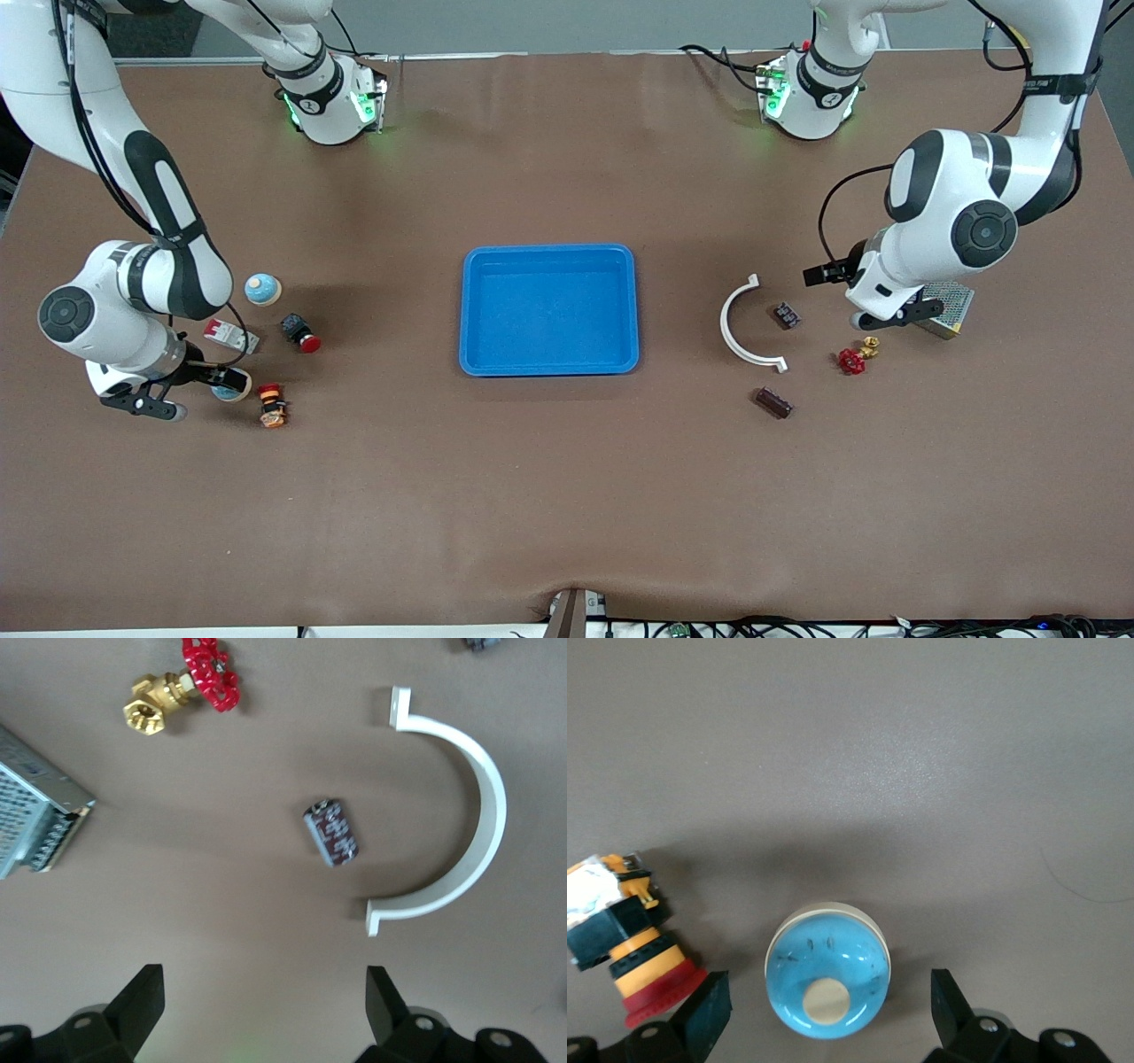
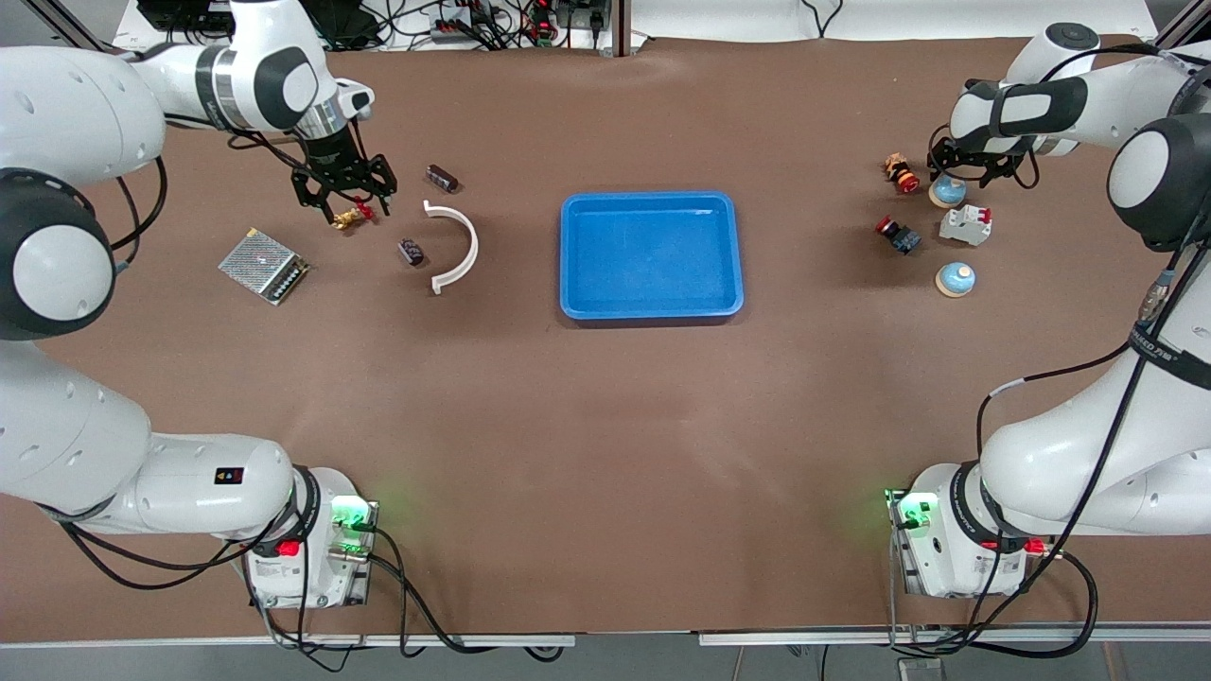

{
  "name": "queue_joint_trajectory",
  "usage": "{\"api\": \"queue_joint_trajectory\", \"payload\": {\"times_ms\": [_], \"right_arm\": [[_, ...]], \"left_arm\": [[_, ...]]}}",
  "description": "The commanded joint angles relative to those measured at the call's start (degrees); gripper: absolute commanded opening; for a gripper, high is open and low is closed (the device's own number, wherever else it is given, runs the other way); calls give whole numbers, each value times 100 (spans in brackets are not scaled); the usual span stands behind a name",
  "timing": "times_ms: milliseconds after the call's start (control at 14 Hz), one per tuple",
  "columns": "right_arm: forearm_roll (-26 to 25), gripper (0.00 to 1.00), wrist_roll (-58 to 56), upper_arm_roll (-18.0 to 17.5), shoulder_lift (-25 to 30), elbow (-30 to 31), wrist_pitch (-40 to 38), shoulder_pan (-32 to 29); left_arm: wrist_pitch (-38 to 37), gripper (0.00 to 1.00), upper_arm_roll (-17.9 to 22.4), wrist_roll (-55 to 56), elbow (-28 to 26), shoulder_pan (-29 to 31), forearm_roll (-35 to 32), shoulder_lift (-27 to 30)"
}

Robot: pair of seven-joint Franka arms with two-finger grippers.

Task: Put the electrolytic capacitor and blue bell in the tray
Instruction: 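Reach the right gripper to a blue bell while the left gripper reaches a capacitor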

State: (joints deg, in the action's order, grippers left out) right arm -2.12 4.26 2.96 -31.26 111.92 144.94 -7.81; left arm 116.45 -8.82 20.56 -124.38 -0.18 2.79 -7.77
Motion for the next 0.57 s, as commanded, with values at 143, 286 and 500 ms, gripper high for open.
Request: {"api": "queue_joint_trajectory", "payload": {"times_ms": [143, 286, 500], "right_arm": [[-51, 100, -48, -59, -170, -30, 219, -124], [-51, 100, -57, -59, -178, -30, 201, -124], [-51, 81, -83, -68, -178, -21, 140, -116]], "left_arm": [[694, 97, -59, 589, -139, -69, 126, -443], [1045, 91, -67, 1035, -148, -131, 126, -663], [1590, 82, -67, 1590, -157, -219, 117, -1049]]}}
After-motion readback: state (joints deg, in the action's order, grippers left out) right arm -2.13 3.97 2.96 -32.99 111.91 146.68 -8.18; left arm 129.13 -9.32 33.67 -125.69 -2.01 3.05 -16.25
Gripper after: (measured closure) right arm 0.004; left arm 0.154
